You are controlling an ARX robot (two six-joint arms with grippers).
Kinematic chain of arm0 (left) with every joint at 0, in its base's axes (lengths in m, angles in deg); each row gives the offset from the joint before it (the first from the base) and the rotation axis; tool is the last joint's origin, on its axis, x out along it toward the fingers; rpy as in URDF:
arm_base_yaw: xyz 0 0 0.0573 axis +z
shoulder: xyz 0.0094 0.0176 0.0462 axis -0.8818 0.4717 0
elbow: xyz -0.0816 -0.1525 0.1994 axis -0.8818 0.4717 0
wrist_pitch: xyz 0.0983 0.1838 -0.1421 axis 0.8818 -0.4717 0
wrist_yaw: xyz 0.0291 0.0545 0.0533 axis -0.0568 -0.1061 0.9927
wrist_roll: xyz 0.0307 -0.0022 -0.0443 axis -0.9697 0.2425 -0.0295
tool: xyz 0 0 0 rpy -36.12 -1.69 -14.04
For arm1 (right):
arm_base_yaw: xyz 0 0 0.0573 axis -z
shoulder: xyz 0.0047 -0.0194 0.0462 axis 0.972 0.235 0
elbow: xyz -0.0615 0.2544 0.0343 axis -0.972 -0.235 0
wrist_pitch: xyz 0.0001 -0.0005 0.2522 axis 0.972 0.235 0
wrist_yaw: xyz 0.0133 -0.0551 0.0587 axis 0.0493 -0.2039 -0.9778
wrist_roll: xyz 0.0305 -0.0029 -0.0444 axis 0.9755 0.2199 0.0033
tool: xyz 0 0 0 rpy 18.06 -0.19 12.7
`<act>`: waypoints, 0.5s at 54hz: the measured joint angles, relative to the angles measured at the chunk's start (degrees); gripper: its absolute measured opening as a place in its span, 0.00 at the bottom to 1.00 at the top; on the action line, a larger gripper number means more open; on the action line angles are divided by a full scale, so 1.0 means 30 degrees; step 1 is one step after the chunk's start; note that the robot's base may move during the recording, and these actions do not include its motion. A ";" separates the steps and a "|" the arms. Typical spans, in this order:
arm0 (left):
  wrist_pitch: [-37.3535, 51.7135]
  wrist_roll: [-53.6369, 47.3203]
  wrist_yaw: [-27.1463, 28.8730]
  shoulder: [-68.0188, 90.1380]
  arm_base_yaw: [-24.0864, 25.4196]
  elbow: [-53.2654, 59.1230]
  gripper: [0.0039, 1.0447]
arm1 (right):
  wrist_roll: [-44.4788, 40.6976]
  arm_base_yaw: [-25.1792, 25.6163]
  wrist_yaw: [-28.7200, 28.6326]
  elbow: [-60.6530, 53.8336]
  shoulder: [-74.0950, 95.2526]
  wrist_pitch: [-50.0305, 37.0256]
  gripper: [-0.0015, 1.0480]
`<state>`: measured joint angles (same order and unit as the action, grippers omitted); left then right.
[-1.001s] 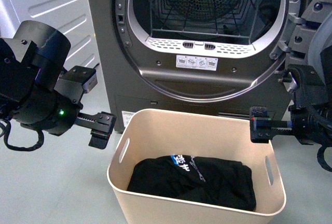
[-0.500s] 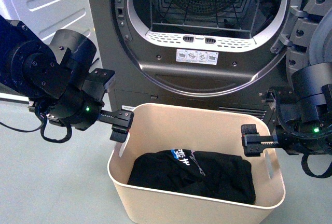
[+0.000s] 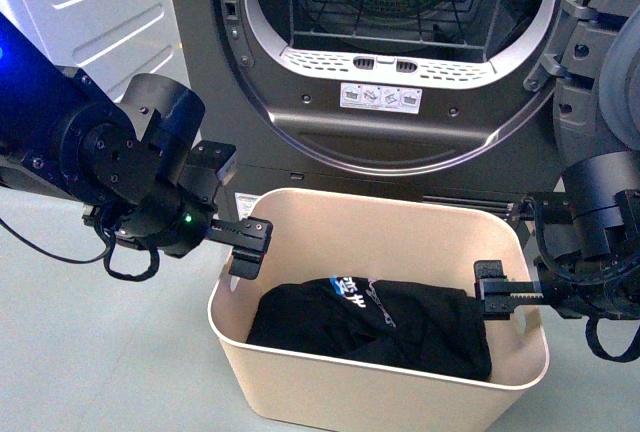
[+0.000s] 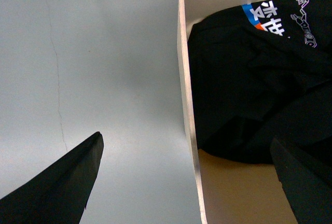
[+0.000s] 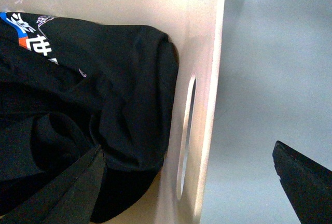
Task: Move hamper under clothes hanger
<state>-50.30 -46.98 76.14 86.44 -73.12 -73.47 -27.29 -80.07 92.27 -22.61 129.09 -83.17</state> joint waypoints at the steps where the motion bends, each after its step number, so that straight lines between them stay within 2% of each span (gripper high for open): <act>1: 0.0007 0.0015 0.0000 0.0044 0.0000 0.0000 0.94 | 0.0000 0.0000 0.0007 0.0007 0.0022 -0.0007 0.92; 27: 0.0991 0.1173 0.0481 0.1472 -0.0015 -0.0255 0.94 | 0.0299 -0.0277 0.0437 0.0663 0.0896 -0.0044 0.92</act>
<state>-47.33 -43.46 77.58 90.85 -73.17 -74.23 -26.39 -80.90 93.58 -20.62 131.78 -83.30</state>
